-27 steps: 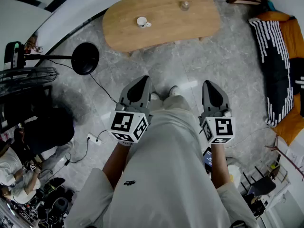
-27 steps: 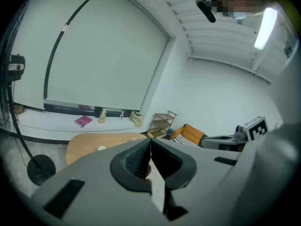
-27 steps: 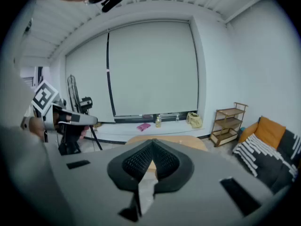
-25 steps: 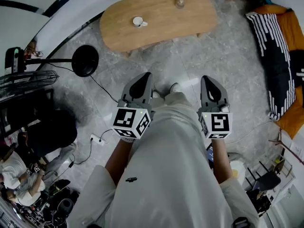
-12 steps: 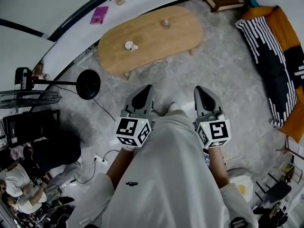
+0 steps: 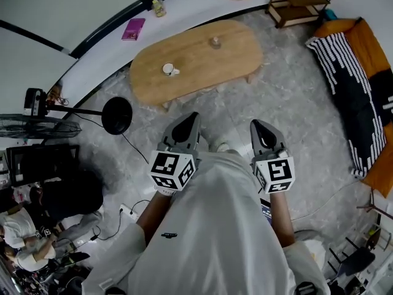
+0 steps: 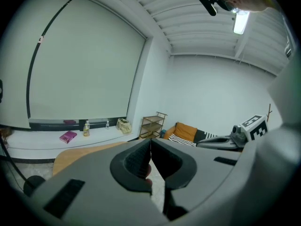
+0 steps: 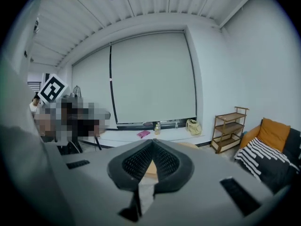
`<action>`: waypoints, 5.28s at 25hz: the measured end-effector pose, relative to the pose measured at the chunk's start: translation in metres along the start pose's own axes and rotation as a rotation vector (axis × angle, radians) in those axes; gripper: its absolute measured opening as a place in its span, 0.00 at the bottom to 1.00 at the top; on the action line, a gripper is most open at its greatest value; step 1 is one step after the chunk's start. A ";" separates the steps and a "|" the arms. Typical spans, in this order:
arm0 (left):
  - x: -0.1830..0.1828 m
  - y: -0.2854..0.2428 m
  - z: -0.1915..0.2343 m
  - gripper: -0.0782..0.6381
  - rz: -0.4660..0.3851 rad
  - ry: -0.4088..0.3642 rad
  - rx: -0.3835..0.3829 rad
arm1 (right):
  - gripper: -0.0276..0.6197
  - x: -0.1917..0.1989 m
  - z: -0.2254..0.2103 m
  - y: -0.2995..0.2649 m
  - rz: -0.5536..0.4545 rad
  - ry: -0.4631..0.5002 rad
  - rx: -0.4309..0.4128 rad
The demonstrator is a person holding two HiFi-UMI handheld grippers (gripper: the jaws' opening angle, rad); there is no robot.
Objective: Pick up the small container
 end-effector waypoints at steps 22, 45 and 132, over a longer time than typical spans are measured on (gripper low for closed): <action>-0.049 -0.151 0.117 0.14 0.036 0.039 0.075 | 0.05 -0.040 -0.054 -0.177 0.022 -0.138 0.112; -0.113 -0.270 0.284 0.14 0.052 0.042 0.210 | 0.05 -0.120 -0.064 -0.368 0.007 -0.065 0.255; 0.170 -0.509 0.262 0.50 0.447 -0.120 0.178 | 0.05 0.077 -0.243 -0.500 0.257 -0.119 -0.090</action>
Point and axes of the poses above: the fingertips, and each gripper's own axes: y backward along the fingers, z to its left, x out of its underside, the point moved 2 cm from there along y, backward along the fingers, and after that the axes turned 6 degrees about -z, right-handed, at the moved point
